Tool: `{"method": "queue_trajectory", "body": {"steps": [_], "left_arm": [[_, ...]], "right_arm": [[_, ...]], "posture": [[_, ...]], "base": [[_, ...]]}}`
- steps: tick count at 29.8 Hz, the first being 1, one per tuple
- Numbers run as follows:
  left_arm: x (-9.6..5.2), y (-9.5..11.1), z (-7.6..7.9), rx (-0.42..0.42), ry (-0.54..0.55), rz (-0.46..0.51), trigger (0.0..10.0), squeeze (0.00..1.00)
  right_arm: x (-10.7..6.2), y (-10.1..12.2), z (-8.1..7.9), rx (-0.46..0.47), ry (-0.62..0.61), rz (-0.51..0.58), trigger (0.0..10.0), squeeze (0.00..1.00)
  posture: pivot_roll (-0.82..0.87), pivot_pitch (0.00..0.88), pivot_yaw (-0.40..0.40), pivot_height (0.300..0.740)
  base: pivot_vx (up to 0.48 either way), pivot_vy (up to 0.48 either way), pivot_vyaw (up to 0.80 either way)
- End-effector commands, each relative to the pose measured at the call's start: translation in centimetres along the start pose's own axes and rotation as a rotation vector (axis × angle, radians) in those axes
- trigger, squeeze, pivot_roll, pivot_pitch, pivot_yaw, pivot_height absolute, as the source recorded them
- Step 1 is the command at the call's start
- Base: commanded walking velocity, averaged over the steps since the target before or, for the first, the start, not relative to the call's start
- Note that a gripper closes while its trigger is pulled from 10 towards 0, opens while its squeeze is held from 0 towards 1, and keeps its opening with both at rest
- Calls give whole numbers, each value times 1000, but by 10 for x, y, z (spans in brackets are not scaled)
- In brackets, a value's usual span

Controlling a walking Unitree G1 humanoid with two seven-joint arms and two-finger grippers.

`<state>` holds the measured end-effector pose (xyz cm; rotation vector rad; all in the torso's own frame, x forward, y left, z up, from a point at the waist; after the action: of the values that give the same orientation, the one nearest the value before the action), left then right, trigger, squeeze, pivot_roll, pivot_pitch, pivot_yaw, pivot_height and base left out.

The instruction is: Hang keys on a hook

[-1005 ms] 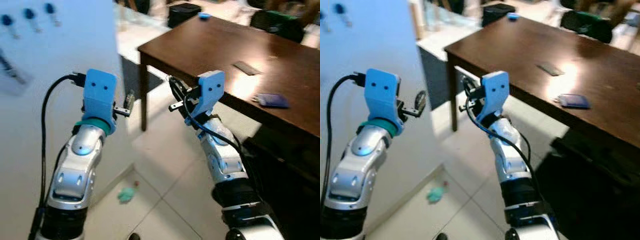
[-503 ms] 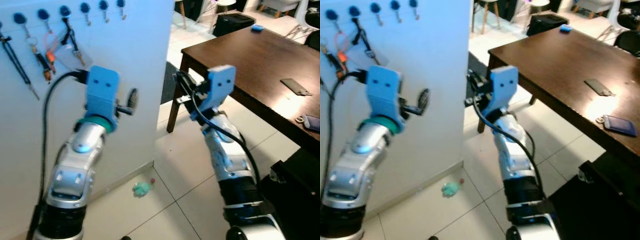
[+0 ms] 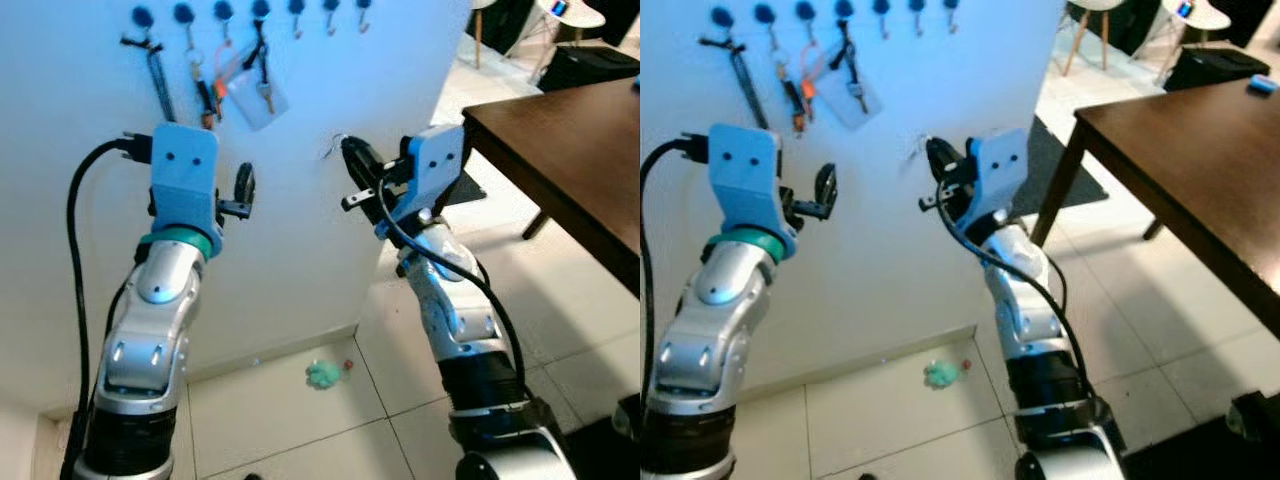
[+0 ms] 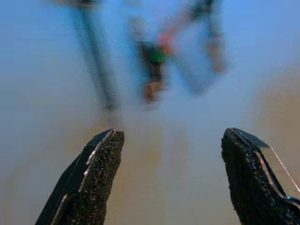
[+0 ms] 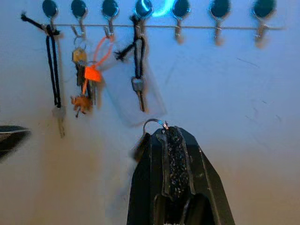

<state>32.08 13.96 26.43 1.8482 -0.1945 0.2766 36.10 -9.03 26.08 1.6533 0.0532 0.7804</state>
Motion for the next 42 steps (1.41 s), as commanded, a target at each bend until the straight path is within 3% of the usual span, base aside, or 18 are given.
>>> {"method": "queue_trajectory", "body": {"steps": [1, 9, 12, 25, 36, 39, 42], "left_arm": [[0, 2, -2, -4, 22, 12, 10000, 0], [0, 4, -1, 7, 26, 27, 10000, 0], [1, 6, 0, 14, 21, 42, 10000, 0], [4, 19, 9, 40, -29, 126, 10000, 0], [7, 31, 18, 57, -68, 197, 10000, 0], [10, 30, 19, 69, -69, 196, 10000, 0], [11, 31, 19, 72, -71, 197, 10000, 0]], "right_arm": [[-1, -1, -4, 11, 10, -2, 10000, 0], [-2, 0, -1, 29, -10, 5, 10000, 0], [-1, 1, 4, 55, -48, 15, 10000, 0], [-3, 13, 23, -9, -175, 86, 10000, 0], [-1, 43, 54, -93, -301, 185, 10000, 0], [10, 61, 71, -97, -328, 217, 10000, 0], [20, 66, 77, -81, -335, 217, 10000, 0]], "posture": [[-95, 60, 26, 740], [-96, 63, 25, 740], [-95, 63, 23, 740], [-100, 64, 21, 740], [-103, 65, 22, 740], [-113, 66, 31, 740], [-109, 64, 31, 740]], "base": [[0, 0, 781], [0, 0, 780], [0, 0, 0], [0, 0, 0], [0, 0, 0], [0, 0, 0], [0, 0, 0]]}}
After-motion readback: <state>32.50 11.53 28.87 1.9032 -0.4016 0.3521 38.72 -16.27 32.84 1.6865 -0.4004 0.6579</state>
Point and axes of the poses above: a point about 5 cm out from each wrist's last joint towards the gripper, its own x axis pointing out of the wrist towards the gripper, its own y axis along the axis of the wrist's last joint, z = x × y, the point moved 1 cm from there along x, pointing out of the wrist towards the gripper, and after that the axes turned 8 degrees about x, right-handed, at the moved point
